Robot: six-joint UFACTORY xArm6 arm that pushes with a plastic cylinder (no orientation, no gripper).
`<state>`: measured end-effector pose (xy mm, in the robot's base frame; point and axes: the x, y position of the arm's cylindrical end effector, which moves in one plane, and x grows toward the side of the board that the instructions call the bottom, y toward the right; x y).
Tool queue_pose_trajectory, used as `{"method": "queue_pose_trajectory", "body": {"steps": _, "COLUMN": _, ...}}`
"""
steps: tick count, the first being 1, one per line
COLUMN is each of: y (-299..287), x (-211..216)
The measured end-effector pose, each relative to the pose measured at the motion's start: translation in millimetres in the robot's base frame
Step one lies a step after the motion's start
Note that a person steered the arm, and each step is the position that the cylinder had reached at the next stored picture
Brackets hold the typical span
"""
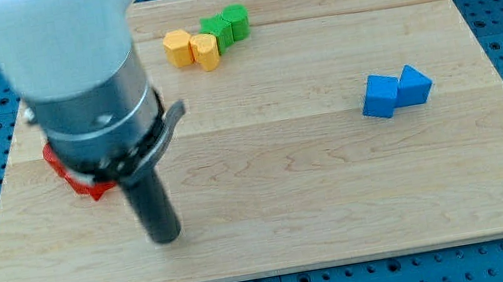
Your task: Move the red circle parallel to the top of the red star
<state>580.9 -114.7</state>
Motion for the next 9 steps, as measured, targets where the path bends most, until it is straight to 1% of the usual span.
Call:
{"method": "queue_pose_trajectory", "body": {"steps": 1, "y": -21.0, "x": 16.2}}
{"method": "queue_pose_trajectory", "body": {"steps": 2, "y": -21.0, "x": 16.2}}
{"method": "queue_pose_trajectory", "body": {"steps": 3, "y": -63.4, "x": 3.2}}
{"method": "queue_pose_trajectory", "body": {"steps": 4, "y": -68.8, "x": 2.1}}
{"method": "queue_pose_trajectory", "body": {"steps": 5, "y": -79.0, "x": -10.9}}
{"method": "queue_pose_trajectory", "body": {"steps": 6, "y": -99.2, "x": -53.3}}
{"method": "queue_pose_trajectory", "body": {"steps": 7, "y": -99.2, "x": -53.3}}
{"method": "queue_pose_trajectory", "body": {"steps": 9, "y": -105.6, "x": -68.9}}
